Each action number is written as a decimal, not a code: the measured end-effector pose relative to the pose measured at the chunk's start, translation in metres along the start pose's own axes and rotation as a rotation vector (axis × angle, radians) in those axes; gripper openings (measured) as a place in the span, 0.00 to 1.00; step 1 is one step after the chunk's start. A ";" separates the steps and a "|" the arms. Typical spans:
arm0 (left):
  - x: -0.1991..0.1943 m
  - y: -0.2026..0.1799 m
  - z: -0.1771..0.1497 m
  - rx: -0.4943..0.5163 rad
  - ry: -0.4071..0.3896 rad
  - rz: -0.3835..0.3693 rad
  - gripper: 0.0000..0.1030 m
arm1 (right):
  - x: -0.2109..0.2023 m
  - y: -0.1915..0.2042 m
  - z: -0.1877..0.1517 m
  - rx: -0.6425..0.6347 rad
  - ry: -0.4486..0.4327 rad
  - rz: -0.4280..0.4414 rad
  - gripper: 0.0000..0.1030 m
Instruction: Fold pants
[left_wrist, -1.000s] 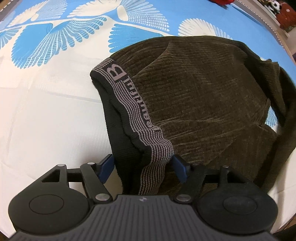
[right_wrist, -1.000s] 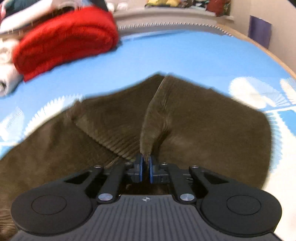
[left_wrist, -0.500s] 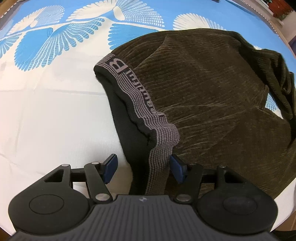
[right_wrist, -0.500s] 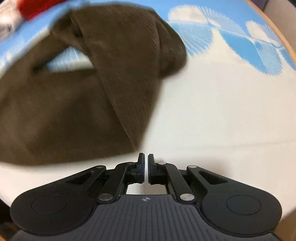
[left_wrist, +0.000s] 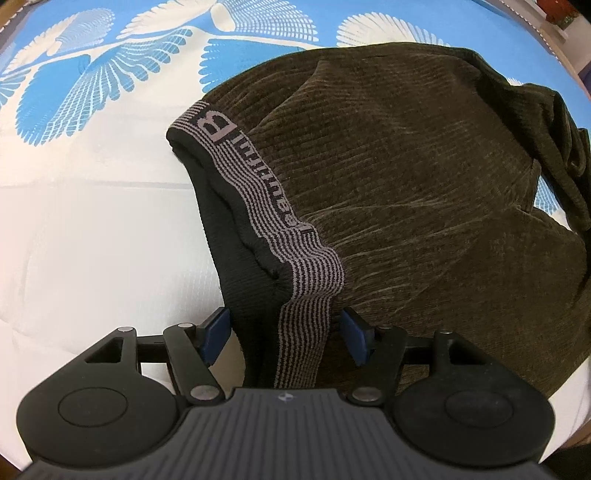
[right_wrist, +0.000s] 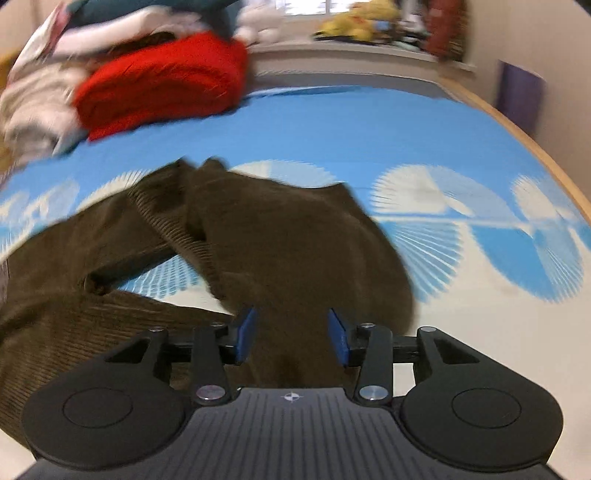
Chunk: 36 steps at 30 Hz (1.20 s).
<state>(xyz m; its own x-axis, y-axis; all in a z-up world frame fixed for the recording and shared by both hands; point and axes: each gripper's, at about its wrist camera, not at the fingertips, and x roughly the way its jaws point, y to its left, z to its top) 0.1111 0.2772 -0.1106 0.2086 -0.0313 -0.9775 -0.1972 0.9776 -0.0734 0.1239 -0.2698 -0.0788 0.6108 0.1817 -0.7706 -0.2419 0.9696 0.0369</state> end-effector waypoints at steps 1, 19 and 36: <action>0.000 0.001 0.000 0.004 0.003 -0.004 0.68 | 0.014 0.011 0.004 -0.033 0.022 -0.003 0.48; 0.000 -0.005 -0.008 0.066 -0.006 0.009 0.67 | -0.074 -0.160 -0.050 0.713 -0.094 -0.375 0.03; 0.009 -0.001 -0.022 0.067 0.051 -0.049 0.67 | -0.114 -0.303 -0.199 1.144 0.017 -0.341 0.45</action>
<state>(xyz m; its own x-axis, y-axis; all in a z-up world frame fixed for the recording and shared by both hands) 0.0922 0.2712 -0.1239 0.1672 -0.0881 -0.9820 -0.1233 0.9863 -0.1094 -0.0227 -0.6173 -0.1285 0.5015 -0.1071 -0.8585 0.7479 0.5525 0.3680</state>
